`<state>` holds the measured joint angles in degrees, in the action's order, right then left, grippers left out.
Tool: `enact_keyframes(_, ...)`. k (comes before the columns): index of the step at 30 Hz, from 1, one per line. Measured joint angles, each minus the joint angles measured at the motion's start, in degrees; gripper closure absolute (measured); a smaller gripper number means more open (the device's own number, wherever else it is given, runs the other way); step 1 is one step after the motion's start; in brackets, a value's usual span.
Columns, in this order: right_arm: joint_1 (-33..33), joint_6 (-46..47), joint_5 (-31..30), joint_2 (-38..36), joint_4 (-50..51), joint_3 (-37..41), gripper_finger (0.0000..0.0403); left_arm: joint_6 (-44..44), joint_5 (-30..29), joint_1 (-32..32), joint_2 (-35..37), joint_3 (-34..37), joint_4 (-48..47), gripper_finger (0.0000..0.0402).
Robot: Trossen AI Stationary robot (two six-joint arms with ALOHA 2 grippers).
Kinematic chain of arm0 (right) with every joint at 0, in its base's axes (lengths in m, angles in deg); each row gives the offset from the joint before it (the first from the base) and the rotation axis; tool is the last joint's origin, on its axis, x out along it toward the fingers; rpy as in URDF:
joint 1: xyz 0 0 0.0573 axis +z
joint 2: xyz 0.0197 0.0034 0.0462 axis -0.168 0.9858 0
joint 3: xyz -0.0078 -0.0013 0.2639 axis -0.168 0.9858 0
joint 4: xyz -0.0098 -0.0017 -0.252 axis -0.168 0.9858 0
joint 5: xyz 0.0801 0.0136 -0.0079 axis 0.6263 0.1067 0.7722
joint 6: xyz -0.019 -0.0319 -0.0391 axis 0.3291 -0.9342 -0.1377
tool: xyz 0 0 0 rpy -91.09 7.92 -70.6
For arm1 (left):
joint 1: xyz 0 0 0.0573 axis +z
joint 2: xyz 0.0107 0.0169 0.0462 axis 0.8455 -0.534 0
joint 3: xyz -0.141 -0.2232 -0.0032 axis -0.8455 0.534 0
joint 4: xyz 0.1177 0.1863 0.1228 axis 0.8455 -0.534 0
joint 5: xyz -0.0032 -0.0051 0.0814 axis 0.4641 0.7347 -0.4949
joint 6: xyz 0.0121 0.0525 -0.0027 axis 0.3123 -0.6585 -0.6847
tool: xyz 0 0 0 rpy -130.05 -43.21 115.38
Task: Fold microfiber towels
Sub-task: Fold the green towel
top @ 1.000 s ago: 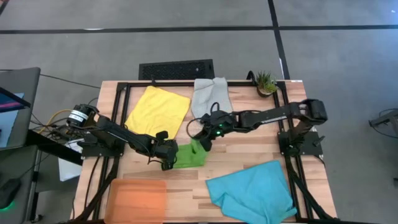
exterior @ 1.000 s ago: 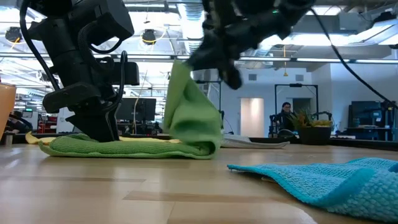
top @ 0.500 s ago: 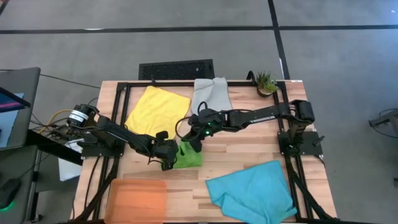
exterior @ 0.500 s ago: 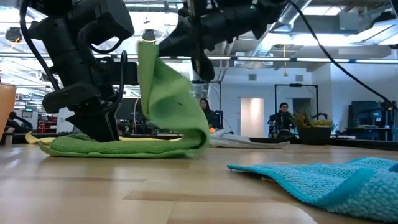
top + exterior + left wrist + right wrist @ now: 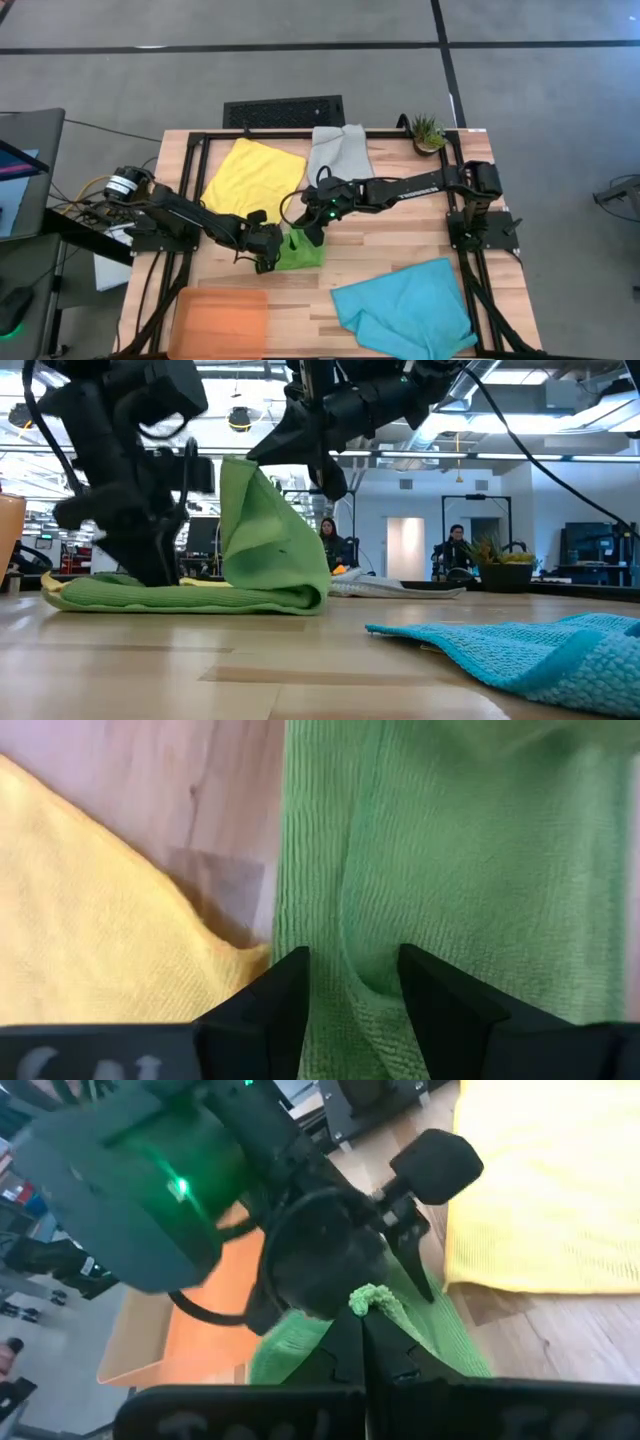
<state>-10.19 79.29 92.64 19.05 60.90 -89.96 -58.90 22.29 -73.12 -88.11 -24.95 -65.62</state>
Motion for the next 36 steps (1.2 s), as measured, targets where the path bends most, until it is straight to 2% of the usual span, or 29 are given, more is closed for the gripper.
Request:
enact_keyframes(7,0.00,-0.08,0.00,0.00,0.02,0.00,0.0398,4.01,-0.67,-0.02,6.53,-0.15,-5.36,0.0252)
enact_keyframes(14,0.00,-0.16,0.00,0.00,-0.09,0.02,0.0398,7.38,-0.29,-0.17,9.57,-0.26,-11.57,0.0252)
enact_keyframes(18,0.00,-0.16,0.00,-0.02,-0.13,0.02,0.0398,11.64,3.68,-0.87,9.16,-0.26,-18.35,0.0252)
enact_keyframes(25,0.00,-0.19,0.00,-0.07,-0.23,0.07,0.0397,14.11,6.71,-3.54,7.46,-0.26,-22.08,0.0252)
enact_keyframes(30,0.00,-0.45,0.00,-0.09,-0.46,0.09,0.0397,15.41,5.42,-4.72,7.39,-0.26,-22.08,0.0252)
enact_keyframes(36,0.00,-0.45,0.00,-0.09,-0.70,0.09,0.0397,12.53,4.97,-4.24,2.38,-0.31,-17.96,0.0252)
